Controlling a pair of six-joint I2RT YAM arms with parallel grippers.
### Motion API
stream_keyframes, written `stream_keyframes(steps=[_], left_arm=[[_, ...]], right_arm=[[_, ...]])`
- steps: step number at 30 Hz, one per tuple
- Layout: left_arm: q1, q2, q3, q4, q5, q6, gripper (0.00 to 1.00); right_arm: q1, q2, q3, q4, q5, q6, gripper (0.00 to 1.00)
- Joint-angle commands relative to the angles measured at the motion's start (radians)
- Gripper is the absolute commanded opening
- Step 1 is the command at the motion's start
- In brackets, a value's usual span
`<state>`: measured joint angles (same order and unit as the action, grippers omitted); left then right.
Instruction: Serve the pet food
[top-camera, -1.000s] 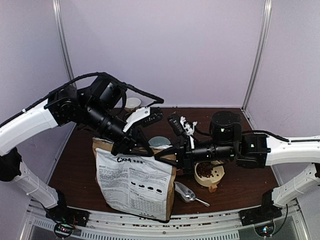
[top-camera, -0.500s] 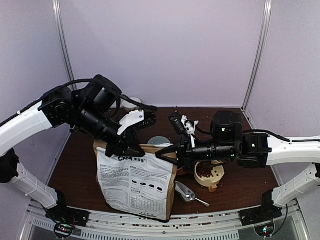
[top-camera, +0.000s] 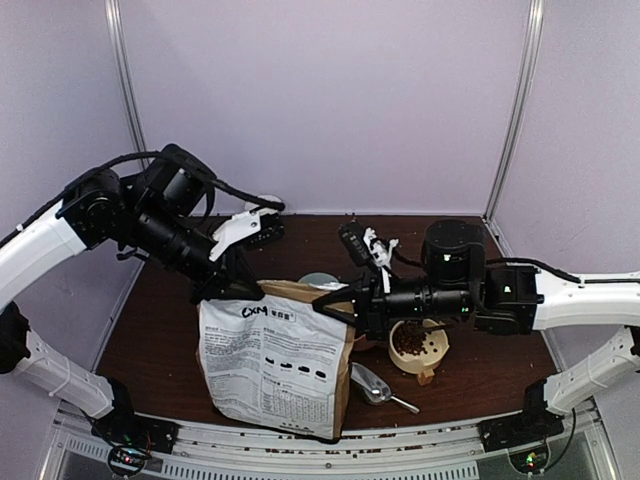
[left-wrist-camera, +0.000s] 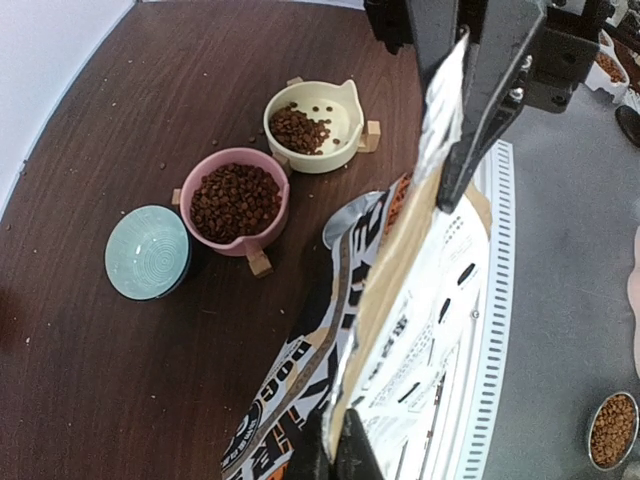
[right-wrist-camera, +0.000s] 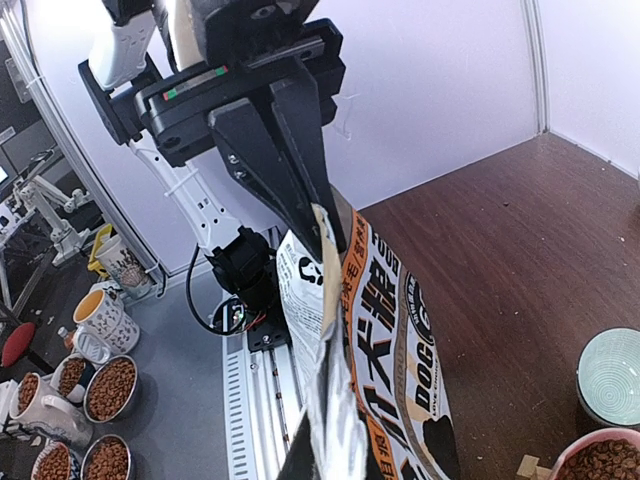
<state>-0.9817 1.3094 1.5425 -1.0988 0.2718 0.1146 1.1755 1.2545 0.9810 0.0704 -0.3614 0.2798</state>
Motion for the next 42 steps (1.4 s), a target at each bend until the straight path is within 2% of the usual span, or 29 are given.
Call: stream_keyframes(steps=[1, 3, 5, 6, 7, 8, 12, 13, 14, 15, 16, 18, 19, 26, 31, 37, 40, 42], left_arm=[[0.057, -0.04, -0.009, -0.047, -0.1, 0.008, 0.0], [0.065, -0.04, -0.007, -0.062, -0.128, 0.008, 0.15], [0.069, -0.038, -0.009, -0.08, -0.163, 0.014, 0.2], [0.07, -0.036, -0.009, -0.089, -0.179, 0.017, 0.18], [0.073, -0.035, -0.011, -0.099, -0.191, 0.021, 0.12], [0.075, -0.036, -0.015, -0.101, -0.208, 0.022, 0.0], [0.092, -0.055, -0.031, -0.1, -0.263, 0.022, 0.0], [0.095, -0.059, -0.032, -0.103, -0.283, 0.021, 0.1], [0.099, -0.062, -0.033, -0.104, -0.301, 0.02, 0.16], [0.101, -0.064, -0.034, -0.105, -0.316, 0.02, 0.18], [0.102, -0.066, -0.035, -0.107, -0.334, 0.022, 0.15], [0.104, -0.068, -0.037, -0.11, -0.371, 0.022, 0.02], [0.104, -0.068, -0.038, -0.113, -0.393, 0.023, 0.0], [0.14, -0.085, -0.032, -0.111, -0.496, 0.022, 0.0], [0.155, -0.093, -0.035, -0.111, -0.578, 0.016, 0.05], [0.183, -0.128, -0.047, -0.111, -0.623, 0.017, 0.06], [0.196, -0.142, -0.052, -0.102, -0.612, 0.017, 0.0], [0.199, -0.142, -0.046, -0.1, -0.619, 0.012, 0.0]], right_arm=[[-0.005, -0.051, 0.009, -0.011, 0.011, -0.013, 0.0], [-0.004, -0.055, 0.008, -0.016, 0.014, -0.015, 0.0], [-0.004, -0.06, 0.007, -0.02, 0.016, -0.018, 0.0], [-0.005, -0.063, 0.006, -0.021, 0.017, -0.019, 0.0], [-0.006, -0.066, 0.004, -0.023, 0.019, -0.021, 0.0], [-0.006, -0.07, 0.002, -0.024, 0.022, -0.022, 0.0], [-0.007, -0.087, -0.008, -0.029, 0.03, -0.027, 0.0], [-0.009, -0.089, -0.01, -0.031, 0.03, -0.028, 0.0], [-0.009, -0.093, -0.012, -0.032, 0.03, -0.028, 0.0], [-0.01, -0.097, -0.014, -0.032, 0.029, -0.028, 0.0], [-0.011, -0.1, -0.016, -0.035, 0.03, -0.029, 0.0], [-0.013, -0.106, -0.019, -0.039, 0.032, -0.032, 0.0], [-0.014, -0.108, -0.02, -0.04, 0.033, -0.033, 0.0], [-0.019, -0.121, -0.033, -0.045, 0.035, -0.036, 0.0], [-0.019, -0.128, -0.039, -0.053, 0.036, -0.039, 0.0], [-0.02, -0.136, -0.05, -0.06, 0.041, -0.036, 0.0], [-0.019, -0.138, -0.052, -0.057, 0.04, -0.034, 0.0], [-0.02, -0.135, -0.052, -0.058, 0.038, -0.033, 0.0]])
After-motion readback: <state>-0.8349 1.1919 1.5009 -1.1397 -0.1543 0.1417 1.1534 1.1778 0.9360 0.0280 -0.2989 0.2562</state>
